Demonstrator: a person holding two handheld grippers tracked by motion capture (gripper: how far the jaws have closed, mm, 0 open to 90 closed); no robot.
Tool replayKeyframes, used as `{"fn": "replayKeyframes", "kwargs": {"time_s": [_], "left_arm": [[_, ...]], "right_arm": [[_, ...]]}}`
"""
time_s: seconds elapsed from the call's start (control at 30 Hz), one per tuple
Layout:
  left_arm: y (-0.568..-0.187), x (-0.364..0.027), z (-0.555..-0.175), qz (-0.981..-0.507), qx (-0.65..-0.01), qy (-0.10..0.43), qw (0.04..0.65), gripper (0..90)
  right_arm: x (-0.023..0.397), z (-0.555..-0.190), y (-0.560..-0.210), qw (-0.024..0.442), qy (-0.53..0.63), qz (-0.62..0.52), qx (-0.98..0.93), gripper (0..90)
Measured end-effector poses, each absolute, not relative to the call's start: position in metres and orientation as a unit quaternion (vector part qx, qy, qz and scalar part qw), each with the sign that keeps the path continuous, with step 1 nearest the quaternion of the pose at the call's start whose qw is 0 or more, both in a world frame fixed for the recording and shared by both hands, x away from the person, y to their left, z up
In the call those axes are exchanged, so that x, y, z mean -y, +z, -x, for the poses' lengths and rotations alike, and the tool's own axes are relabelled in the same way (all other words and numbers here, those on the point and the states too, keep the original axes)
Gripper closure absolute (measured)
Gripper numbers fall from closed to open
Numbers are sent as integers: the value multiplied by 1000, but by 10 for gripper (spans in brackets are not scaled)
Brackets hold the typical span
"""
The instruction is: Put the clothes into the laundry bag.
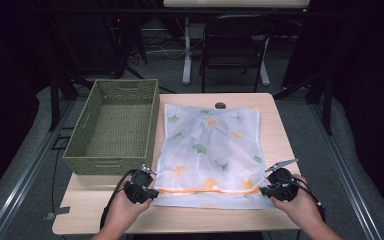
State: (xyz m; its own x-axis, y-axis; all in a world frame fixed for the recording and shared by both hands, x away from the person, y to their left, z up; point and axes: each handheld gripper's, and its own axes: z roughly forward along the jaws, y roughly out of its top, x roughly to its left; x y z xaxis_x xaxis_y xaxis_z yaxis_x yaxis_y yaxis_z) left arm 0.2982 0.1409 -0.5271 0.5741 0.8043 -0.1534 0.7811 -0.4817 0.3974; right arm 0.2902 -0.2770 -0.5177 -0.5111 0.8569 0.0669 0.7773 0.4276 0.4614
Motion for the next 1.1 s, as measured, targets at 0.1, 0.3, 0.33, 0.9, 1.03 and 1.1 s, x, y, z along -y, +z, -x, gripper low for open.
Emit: {"fn": "replayKeyframes", "kwargs": {"time_s": [0.1,0.3,0.33,0.9,1.03,1.1], "left_arm": [[-529,-140,-298,-861,-461,27,214,883],[-534,-141,-298,-861,-464,22,208,880],[-535,-141,-298,-862,-463,23,207,878],[-542,-147,-291,-858,-468,11,214,820],[-540,-153,-287,-855,-470,7,219,754],[-540,-155,-286,-854,-472,9,221,709]], "right_arm": [[276,-290,-520,88,224,-491,-837,860],[277,-290,-522,86,225,-490,-838,858],[277,-290,-523,86,229,-491,-836,858],[283,-282,-530,78,237,-495,-832,735],[289,-277,-529,77,255,-500,-824,631],[290,-276,-529,74,257,-503,-822,618]]}}
